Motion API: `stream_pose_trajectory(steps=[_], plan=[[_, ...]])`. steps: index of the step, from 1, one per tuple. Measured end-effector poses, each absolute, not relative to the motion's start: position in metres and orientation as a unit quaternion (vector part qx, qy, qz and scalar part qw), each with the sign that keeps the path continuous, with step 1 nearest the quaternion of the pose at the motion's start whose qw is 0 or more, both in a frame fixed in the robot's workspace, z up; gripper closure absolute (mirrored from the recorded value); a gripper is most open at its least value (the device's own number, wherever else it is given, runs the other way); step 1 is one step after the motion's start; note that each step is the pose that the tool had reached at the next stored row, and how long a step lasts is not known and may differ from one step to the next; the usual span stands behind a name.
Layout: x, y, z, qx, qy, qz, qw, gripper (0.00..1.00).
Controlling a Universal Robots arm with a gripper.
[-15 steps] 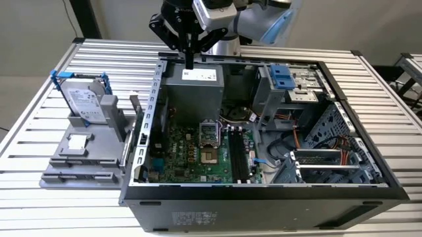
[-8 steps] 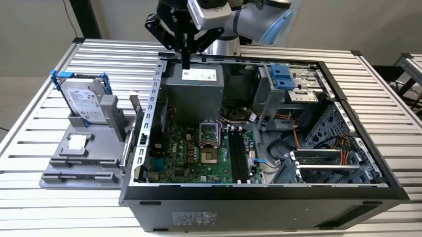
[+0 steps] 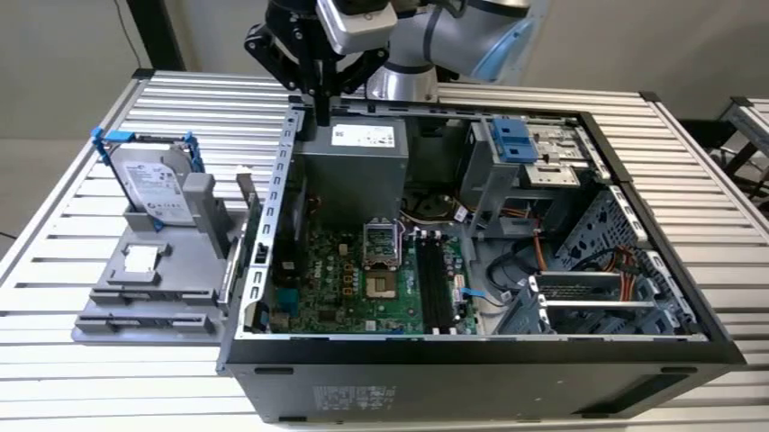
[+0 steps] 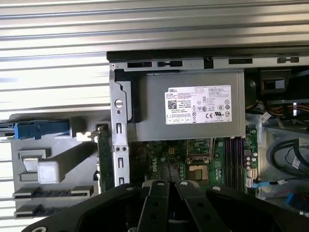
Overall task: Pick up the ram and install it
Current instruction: 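Reach for the ram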
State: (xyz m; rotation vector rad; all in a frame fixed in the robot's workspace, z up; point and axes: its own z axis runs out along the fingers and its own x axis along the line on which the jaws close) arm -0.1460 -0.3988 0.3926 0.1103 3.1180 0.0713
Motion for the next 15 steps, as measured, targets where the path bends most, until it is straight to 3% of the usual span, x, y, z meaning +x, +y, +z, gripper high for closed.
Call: stream_pose_trajectory(steps=[15], plan=[[-0.182, -0.399, 0.393, 0.035, 0.999, 0.023, 0.010, 1.00]])
